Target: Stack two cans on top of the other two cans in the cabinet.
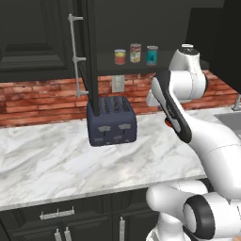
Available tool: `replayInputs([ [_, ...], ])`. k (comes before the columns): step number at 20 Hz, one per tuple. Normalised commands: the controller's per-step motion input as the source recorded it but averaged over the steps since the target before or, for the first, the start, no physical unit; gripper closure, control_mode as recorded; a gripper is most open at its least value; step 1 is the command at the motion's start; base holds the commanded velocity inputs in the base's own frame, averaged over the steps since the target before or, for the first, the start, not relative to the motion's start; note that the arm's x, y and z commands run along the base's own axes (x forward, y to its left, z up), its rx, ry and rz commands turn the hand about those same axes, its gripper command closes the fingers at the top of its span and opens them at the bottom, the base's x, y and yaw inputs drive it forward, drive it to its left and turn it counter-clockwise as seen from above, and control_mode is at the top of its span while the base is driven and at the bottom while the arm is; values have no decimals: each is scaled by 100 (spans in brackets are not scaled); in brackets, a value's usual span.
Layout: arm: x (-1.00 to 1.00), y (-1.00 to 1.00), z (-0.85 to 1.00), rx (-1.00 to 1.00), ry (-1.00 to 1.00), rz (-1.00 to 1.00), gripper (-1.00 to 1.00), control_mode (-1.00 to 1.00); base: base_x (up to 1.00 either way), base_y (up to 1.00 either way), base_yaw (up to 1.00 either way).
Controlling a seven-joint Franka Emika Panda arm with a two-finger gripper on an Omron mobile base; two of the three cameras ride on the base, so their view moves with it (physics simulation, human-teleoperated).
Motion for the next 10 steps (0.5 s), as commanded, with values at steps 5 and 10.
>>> replayInputs([
  [5,-10,0,-1,0,2,0,-100,-100,0,0,0],
  [10,-40,0,-3,-3,-16,7,-100,-100,0,0,0],
])
